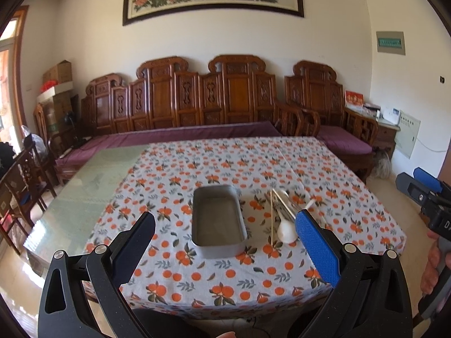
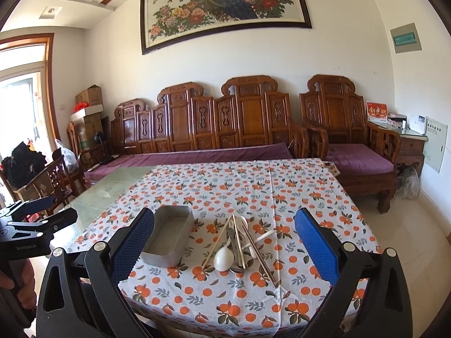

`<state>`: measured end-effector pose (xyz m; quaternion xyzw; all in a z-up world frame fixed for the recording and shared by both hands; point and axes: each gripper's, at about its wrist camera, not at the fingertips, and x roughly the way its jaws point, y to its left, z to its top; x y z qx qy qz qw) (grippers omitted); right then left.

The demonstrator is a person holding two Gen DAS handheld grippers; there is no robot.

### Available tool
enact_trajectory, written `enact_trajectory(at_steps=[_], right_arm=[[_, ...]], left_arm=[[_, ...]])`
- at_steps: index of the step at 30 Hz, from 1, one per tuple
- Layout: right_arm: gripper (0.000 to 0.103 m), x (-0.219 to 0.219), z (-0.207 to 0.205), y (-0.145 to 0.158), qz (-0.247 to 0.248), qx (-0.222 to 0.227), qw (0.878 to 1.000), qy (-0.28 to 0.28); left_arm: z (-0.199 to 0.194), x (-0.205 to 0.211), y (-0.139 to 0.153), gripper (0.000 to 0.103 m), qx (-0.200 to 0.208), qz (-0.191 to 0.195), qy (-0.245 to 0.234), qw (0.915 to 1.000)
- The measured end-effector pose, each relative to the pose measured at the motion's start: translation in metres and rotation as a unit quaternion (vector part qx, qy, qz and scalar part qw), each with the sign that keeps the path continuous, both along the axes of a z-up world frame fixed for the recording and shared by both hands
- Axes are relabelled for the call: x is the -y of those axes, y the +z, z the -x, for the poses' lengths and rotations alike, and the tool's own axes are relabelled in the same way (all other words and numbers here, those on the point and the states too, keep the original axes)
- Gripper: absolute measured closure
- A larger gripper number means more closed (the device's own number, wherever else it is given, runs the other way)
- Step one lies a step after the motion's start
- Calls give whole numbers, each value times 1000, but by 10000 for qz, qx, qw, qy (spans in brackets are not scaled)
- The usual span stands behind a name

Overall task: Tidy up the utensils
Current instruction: 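Lower the right tool onto the utensil pile and grasp a wooden chopstick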

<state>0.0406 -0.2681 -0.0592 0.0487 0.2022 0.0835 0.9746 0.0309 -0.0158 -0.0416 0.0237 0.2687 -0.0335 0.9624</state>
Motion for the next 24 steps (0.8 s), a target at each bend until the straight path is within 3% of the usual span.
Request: enact_trajectory(at_steps=[6, 12, 15, 19, 24], right_arm=[[3, 8, -19, -27, 26, -202, 9998, -28], [15, 16, -51, -56, 116, -479, 9988, -2], [25, 17, -68, -71, 226, -655, 9976, 33], [47, 17, -93, -93, 409, -944, 9946, 150], [62, 22, -125, -123, 446, -1365, 9890, 368]], left_arm=[[-15, 0, -24, 7, -260, -15, -112, 9996], [-35, 2, -45, 7, -576, 64, -398, 9975], [-48, 5, -57, 7, -785, 50, -572, 9953], [-61, 11, -70, 7, -928, -6, -730, 9930], [-77, 20, -82, 7, -1058, -20, -898, 9903]])
